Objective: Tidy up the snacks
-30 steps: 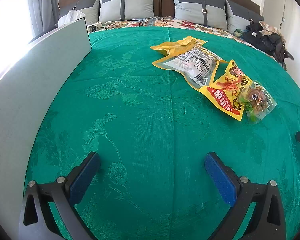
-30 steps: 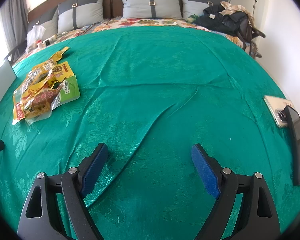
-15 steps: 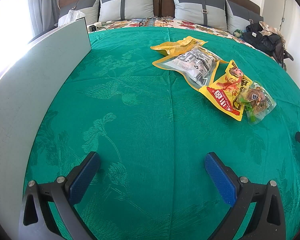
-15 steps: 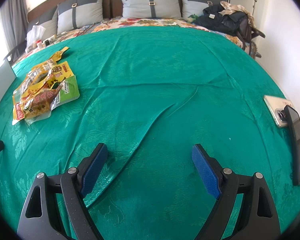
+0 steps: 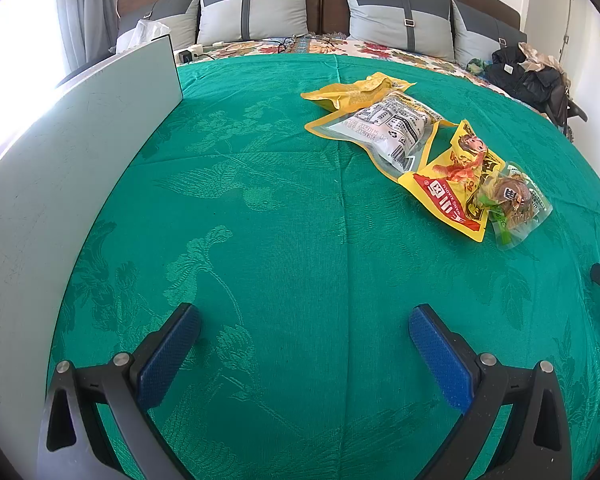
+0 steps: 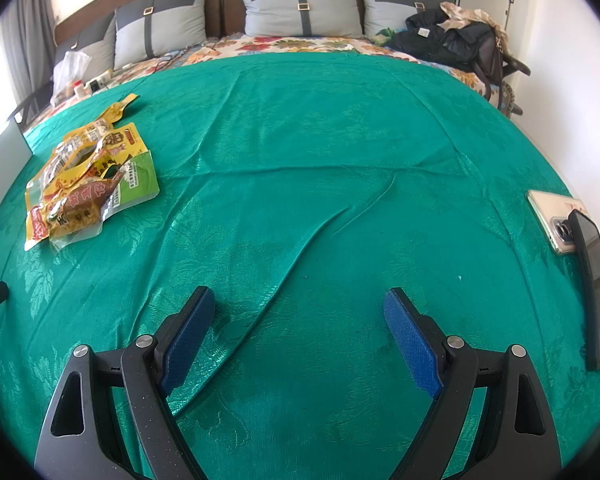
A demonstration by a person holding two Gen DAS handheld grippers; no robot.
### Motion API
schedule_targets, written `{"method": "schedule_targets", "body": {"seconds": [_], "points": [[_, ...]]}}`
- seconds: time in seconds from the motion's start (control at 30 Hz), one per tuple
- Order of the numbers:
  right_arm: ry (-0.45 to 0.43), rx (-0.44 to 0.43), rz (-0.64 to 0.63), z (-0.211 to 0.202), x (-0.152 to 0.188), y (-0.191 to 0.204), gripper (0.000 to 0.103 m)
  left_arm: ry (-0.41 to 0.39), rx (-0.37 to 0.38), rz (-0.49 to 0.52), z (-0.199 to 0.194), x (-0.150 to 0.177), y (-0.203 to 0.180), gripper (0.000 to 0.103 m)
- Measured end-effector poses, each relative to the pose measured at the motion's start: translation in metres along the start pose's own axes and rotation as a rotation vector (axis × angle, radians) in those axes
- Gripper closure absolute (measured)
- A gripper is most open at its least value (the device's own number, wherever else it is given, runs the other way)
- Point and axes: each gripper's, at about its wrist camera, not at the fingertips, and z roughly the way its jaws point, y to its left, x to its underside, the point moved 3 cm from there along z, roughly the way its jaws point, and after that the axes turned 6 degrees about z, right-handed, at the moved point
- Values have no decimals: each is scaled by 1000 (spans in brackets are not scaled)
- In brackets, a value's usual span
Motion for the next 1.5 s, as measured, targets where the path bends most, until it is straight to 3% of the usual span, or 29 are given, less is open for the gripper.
{"method": "schedule_targets", "body": {"seconds": [1.27, 1.37, 1.5], "points": [[2, 1, 1, 0, 0, 0, 14, 14, 14, 18, -1, 0, 0, 0], [2, 1, 1, 0, 0, 0, 14, 59, 53, 57, 1, -15, -1, 0], [2, 1, 2, 0, 0, 0, 14, 7, 63, 78, -7, -70, -2, 0]]}}
